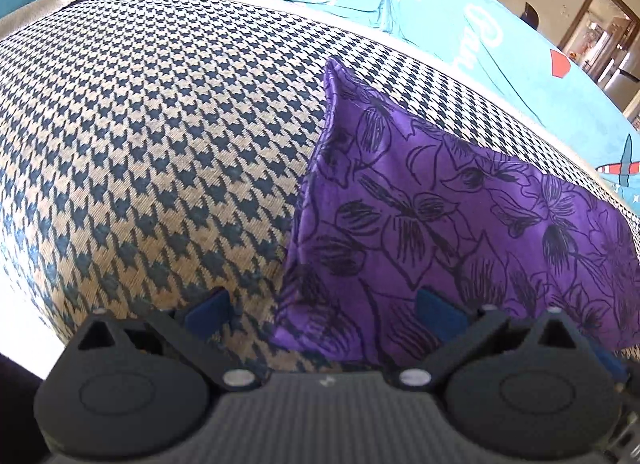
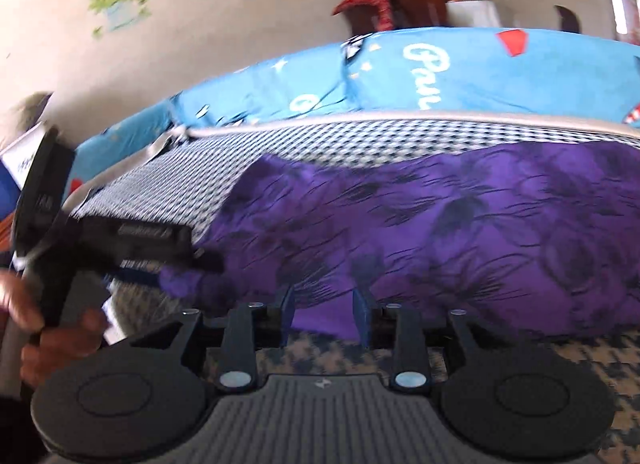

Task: Fold clothes

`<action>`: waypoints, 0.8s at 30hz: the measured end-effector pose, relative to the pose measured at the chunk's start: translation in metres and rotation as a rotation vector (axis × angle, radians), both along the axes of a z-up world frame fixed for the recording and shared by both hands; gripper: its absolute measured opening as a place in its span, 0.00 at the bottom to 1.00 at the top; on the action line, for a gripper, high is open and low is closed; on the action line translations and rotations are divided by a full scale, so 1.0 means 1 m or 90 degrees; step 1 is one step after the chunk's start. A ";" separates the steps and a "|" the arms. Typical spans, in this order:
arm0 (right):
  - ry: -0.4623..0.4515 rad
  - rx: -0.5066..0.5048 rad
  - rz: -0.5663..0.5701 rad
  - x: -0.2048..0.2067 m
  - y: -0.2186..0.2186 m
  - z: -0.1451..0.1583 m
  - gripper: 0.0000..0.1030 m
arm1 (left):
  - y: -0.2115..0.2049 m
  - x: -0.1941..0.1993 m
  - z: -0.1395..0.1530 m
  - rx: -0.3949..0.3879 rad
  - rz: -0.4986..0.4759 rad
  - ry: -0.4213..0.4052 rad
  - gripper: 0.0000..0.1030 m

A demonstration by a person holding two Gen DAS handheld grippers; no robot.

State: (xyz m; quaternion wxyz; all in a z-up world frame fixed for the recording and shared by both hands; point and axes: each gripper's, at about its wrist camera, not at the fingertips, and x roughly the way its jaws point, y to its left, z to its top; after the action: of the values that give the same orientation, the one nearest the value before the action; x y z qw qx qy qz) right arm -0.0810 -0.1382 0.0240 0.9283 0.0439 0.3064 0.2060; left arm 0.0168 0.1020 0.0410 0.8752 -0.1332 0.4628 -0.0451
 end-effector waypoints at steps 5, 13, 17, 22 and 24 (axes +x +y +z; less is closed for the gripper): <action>0.004 -0.026 0.060 -0.003 0.025 -0.009 0.38 | 0.006 0.013 0.004 -0.019 -0.034 0.028 1.00; 0.004 -0.043 0.108 0.002 0.052 -0.015 0.41 | 0.010 0.024 0.009 -0.057 -0.078 0.056 1.00; -0.009 -0.075 0.138 0.003 0.065 -0.019 0.44 | 0.008 0.025 0.009 -0.058 -0.087 0.057 1.00; -0.031 -0.103 0.168 0.006 0.081 -0.021 0.45 | 0.000 0.029 0.007 -0.041 -0.097 0.054 1.00; -0.037 -0.107 0.177 0.008 0.086 -0.021 0.45 | -0.001 0.031 0.006 -0.042 -0.098 0.055 1.00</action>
State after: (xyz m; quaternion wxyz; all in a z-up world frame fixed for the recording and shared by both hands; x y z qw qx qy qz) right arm -0.0732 -0.0522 0.0027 0.8996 -0.0830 0.2989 0.3073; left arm 0.0478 0.1015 0.0471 0.8434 -0.1279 0.5075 -0.1214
